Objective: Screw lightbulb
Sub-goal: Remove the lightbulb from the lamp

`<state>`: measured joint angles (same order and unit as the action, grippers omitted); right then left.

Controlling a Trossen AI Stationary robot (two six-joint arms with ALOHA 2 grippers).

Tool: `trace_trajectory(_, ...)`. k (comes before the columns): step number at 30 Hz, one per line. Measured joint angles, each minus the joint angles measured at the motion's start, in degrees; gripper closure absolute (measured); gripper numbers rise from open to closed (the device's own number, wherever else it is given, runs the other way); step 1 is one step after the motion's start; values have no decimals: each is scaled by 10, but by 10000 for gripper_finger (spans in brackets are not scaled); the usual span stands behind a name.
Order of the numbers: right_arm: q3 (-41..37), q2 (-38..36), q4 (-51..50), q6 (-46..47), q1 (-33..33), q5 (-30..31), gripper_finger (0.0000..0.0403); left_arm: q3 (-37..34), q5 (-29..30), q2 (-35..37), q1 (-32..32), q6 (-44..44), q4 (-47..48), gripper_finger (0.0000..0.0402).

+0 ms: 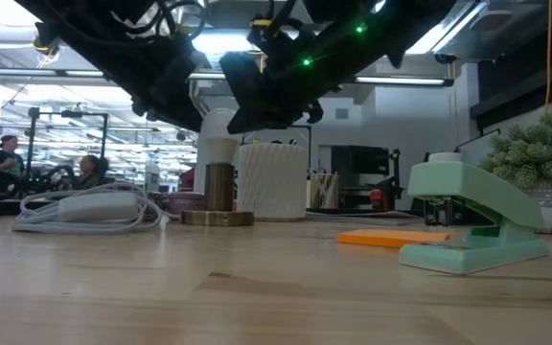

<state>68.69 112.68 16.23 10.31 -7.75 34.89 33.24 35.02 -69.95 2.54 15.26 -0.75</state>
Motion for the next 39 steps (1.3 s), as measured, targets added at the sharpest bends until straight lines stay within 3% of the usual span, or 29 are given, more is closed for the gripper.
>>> trace_trajectory(16, -2, 0, -34, 18, 5, 79, 396, 0, -12, 1, 46, 49, 3, 400)
trace_trajectory(39, 0, 0, -44, 18, 25, 59, 396, 0, -4, 1, 73, 69, 5, 400)
